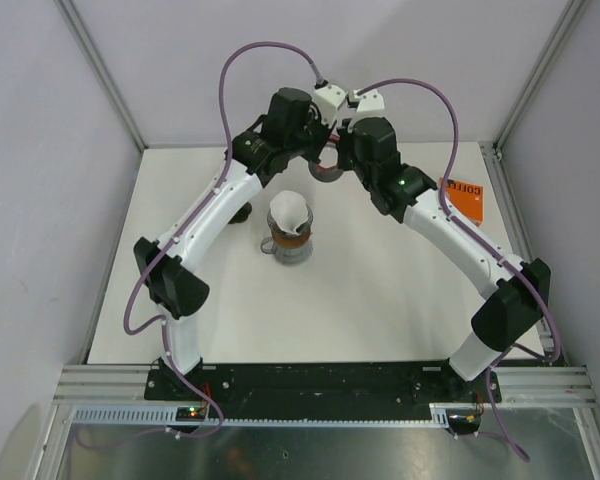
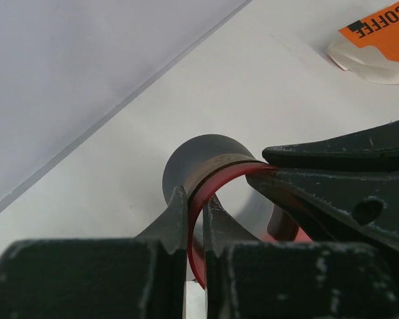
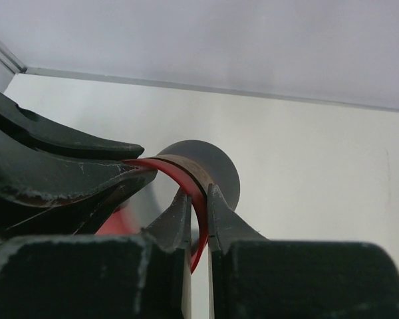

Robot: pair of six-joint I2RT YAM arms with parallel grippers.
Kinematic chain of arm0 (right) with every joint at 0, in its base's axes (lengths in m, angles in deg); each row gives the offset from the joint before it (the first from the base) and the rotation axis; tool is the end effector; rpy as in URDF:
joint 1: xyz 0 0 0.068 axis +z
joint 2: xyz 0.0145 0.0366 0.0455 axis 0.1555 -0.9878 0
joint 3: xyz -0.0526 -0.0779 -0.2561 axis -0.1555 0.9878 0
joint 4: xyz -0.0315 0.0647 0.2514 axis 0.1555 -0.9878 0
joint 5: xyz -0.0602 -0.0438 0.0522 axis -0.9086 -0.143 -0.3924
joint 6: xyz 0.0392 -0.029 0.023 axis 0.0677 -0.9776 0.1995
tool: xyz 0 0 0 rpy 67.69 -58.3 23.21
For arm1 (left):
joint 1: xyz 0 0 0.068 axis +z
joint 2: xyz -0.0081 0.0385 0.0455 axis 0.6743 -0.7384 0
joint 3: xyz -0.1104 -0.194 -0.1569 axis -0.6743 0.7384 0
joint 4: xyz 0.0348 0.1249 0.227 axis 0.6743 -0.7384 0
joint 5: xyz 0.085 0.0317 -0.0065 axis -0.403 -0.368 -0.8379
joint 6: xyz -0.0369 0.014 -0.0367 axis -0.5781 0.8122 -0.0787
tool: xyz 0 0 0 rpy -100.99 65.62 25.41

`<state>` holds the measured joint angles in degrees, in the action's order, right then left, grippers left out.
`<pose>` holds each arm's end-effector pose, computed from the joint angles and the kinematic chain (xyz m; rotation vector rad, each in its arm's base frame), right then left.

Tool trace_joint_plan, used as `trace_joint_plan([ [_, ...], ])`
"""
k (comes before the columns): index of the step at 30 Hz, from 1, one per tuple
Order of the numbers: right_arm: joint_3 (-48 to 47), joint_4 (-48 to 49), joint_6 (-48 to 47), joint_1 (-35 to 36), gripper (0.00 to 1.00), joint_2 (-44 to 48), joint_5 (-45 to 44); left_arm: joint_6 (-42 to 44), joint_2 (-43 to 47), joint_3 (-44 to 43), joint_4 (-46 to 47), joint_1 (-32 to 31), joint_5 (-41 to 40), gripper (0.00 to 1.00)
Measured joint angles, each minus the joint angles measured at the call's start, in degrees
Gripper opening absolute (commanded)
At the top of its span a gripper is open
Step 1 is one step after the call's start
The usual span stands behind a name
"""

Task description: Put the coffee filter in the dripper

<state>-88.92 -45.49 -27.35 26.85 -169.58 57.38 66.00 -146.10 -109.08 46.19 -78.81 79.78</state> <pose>0.3202 0.2159 0.4143 -0.1633 1.7838 0.2503 0.3495 -0.2563 0.4328 0.7544 1.8502 -0.2729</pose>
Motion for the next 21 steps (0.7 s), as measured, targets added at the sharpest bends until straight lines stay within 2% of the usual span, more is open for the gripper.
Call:
trace_joint_plan([
  [6,1.88,-0.31,-0.09,-0.44,0.00,0.42,-0.31,-0.72,-0.13,1.22,0.76,-0.31,1.70,0.25],
  [10,6.97,-0.87,-0.07,-2.62,0.00,2.05,-0.98,-1.38,-0.55,1.22,0.76,-0.61,4.98,0.54],
  [14,12.61,-3.30,-0.09,-7.43,0.00,3.17,-2.36,-1.95,-0.57,0.76,1.31,-0.76,6.25,0.76],
  [21,17.55,-7.32,-0.09,-12.61,0.00,6.60,-2.32,-1.55,-0.57,-2.21,1.53,-0.76,6.19,0.91],
])
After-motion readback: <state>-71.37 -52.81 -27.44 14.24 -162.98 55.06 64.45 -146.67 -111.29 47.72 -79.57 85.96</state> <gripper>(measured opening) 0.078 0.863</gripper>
